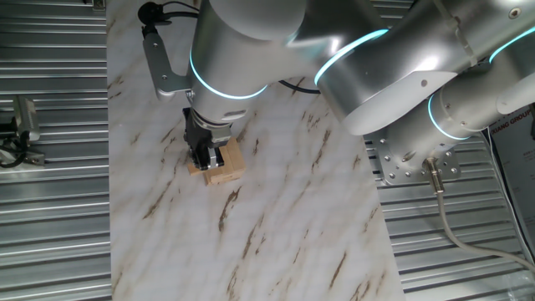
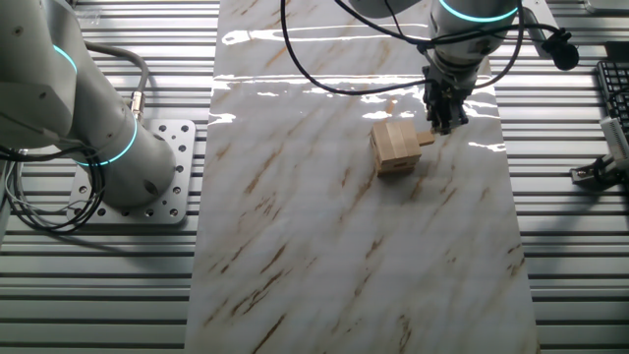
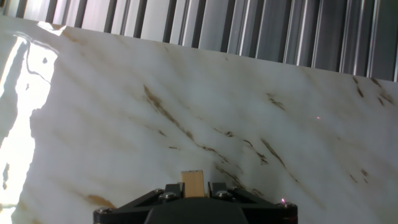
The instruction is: Play Jenga
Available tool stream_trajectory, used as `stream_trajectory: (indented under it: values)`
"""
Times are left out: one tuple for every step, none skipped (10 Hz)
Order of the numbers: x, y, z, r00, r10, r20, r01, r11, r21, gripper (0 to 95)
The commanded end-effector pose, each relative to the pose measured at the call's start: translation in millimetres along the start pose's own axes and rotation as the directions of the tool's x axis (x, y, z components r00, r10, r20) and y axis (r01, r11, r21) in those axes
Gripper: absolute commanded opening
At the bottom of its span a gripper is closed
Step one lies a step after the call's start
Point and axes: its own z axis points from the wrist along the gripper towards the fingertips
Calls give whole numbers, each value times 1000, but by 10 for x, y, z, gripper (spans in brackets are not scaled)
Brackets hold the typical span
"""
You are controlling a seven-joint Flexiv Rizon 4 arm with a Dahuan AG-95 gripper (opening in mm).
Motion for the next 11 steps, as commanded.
stream_trajectory:
  values:
    - [-4, -10, 17, 1000, 3, -5, -3, 1000, 2, 190]
    - [-7, -8, 14, 1000, 3, -5, -3, 1000, 2, 190]
    - [-9, -7, 13, 1000, 4, -6, -4, 1000, 3, 190]
    - [-9, -7, 12, 1000, 4, -6, -4, 1000, 1, 190]
    - [-9, -7, 12, 1000, 4, -6, -4, 1000, 3, 190]
    - [-9, -7, 15, 1000, 5, -6, -5, 1000, 1, 190]
    - [-8, -8, 18, 1000, 4, -7, -4, 1000, 1, 190]
    - [-6, -8, 23, 1000, 4, -7, -4, 1000, 1, 190]
    - [-5, -9, 29, 1000, 3, -6, -3, 1000, 1, 190]
    - [-3, -10, 39, 1000, 3, -6, -3, 1000, 1, 190]
    - [1, -11, 51, 1000, 3, -6, -3, 1000, 1, 190]
